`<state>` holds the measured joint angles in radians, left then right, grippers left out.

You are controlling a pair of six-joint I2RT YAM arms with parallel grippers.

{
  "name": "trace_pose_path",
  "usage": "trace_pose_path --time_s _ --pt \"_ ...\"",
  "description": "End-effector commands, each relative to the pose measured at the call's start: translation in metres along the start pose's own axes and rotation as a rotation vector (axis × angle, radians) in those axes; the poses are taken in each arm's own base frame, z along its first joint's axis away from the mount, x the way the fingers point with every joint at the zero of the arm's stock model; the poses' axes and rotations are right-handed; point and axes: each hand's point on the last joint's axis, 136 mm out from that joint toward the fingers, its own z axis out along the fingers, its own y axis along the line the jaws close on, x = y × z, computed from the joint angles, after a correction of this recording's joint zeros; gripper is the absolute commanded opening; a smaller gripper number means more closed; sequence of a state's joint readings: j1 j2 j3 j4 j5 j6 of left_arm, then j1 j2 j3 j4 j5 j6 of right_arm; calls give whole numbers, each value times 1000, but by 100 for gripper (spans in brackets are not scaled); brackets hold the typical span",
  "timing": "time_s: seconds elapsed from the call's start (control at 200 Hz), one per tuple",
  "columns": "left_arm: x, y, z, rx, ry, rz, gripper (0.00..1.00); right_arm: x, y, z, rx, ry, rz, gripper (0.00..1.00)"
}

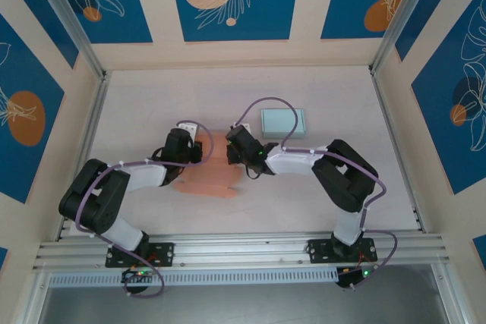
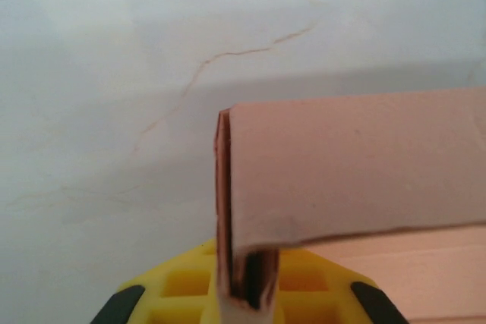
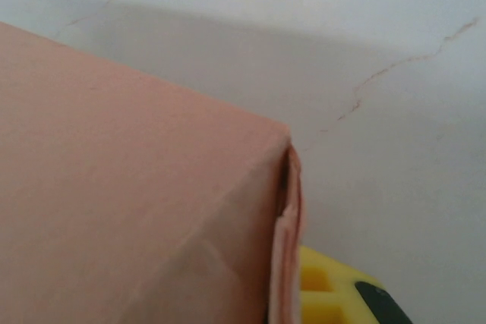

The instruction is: Fold the paper box

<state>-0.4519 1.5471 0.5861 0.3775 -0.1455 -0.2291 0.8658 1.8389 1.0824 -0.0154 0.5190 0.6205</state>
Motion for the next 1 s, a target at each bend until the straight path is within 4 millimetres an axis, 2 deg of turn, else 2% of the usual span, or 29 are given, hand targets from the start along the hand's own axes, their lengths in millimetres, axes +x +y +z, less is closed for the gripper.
trace_pose_path --time_s 0.0,0.055,0.235,0.34,0.445,0.615,0.74,0.81,0.995 --pt "-1 21 -4 -159 19 0 3 16 -26 -3 203 81 26 5" --pt "-2 29 -9 -211 21 -22 0 20 -32 -6 255 110 25 4" --pt "-4 48 -27 -319 -3 -120 0 33 -47 -12 395 198 -2 5" --pt "-5 57 -33 -372 -8 -144 0 38 -63 -19 525 232 -44 5" --pt "-2 65 -35 -415 -1 -159 0 40 -75 -26 631 255 -91 9" --pt "3 66 -33 -419 17 -164 0 46 -91 -29 708 287 -141 13" --pt "6 68 -33 -427 32 -164 0 49 -102 -32 745 308 -149 23" --pt "6 68 -32 -416 32 -169 0 51 -101 -30 720 312 -152 23" --pt "12 66 -27 -406 51 -168 0 53 -88 -15 626 317 -140 15"
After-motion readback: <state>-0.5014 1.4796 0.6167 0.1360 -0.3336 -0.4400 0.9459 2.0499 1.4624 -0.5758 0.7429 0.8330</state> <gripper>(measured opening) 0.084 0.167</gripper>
